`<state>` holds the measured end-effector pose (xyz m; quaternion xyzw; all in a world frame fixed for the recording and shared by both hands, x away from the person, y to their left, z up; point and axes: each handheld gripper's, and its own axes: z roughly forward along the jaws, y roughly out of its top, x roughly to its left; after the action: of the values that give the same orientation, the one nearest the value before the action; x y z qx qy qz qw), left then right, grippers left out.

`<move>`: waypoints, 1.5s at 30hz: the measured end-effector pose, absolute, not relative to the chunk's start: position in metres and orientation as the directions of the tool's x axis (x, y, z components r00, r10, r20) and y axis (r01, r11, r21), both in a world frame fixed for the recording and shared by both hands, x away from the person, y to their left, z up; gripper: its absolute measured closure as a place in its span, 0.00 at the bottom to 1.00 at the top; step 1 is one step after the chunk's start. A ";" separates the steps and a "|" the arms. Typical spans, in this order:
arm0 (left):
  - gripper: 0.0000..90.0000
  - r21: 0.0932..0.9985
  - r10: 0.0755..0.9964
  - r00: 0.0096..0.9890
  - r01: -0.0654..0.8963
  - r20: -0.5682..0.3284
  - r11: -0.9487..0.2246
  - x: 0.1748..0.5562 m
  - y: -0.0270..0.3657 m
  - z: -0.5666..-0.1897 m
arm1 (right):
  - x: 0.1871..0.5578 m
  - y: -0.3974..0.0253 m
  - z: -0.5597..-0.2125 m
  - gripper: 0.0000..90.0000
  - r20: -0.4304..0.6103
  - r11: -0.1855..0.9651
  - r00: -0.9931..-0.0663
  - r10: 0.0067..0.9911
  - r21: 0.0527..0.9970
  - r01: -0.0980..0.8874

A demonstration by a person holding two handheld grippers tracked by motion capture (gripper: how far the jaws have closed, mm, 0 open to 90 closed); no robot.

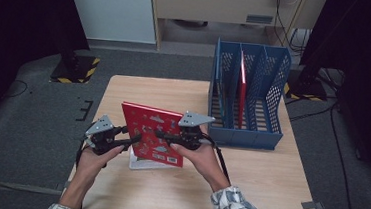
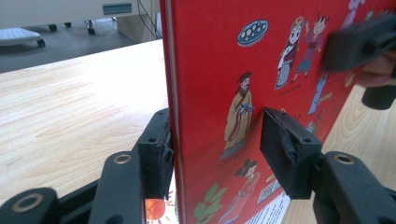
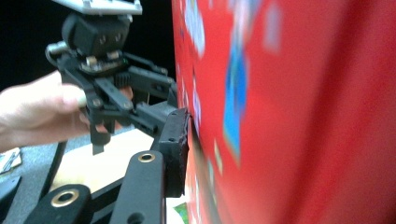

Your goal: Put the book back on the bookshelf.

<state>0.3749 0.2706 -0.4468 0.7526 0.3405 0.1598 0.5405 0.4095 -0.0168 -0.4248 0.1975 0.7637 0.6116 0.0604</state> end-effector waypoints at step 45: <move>0.47 0.922 0.695 0.707 0.344 -0.130 -0.177 0.369 0.272 -0.447 | 0.393 -0.013 -0.389 0.81 0.143 0.136 -0.901 0.409 0.967 0.215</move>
<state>0.3692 0.2717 -0.4471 0.7497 0.3464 0.1625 0.5400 0.3929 -0.0133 -0.3889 0.2084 0.7495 0.6235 0.0778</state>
